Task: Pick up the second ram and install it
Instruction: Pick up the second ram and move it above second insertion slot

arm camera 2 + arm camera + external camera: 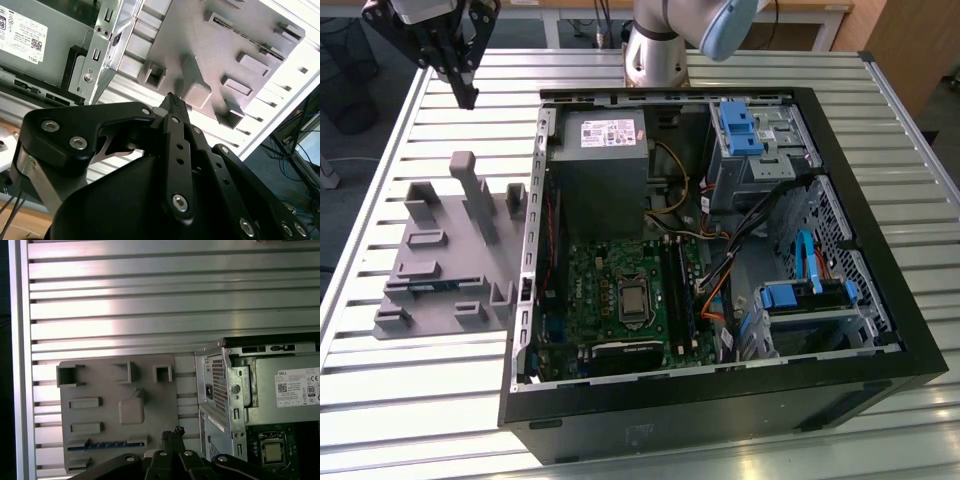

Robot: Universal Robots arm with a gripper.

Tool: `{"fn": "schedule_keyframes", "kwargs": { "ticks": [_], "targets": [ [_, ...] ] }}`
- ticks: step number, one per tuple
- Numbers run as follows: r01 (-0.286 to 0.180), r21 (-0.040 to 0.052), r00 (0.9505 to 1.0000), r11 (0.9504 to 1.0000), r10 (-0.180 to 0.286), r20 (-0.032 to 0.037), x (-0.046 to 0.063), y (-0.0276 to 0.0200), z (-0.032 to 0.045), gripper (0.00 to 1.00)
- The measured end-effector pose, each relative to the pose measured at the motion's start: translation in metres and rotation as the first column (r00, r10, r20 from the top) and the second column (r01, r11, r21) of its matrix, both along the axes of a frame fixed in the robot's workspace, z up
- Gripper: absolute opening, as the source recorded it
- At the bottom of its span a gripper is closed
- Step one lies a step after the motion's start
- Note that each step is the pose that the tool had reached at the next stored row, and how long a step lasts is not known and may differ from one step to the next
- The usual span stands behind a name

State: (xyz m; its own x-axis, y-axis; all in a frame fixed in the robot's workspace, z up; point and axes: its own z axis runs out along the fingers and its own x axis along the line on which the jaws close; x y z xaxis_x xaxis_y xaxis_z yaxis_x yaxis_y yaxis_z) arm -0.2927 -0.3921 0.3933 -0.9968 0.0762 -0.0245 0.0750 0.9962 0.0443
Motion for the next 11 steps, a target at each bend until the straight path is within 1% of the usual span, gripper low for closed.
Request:
{"fn": "schedule_keyframes", "kwargs": {
  "ticks": [11],
  "targets": [
    [0.0, 0.0001, 1.0, 1.0, 0.0, 0.0, -0.013, 0.0, -0.0002, 0.11]
  ]
}}
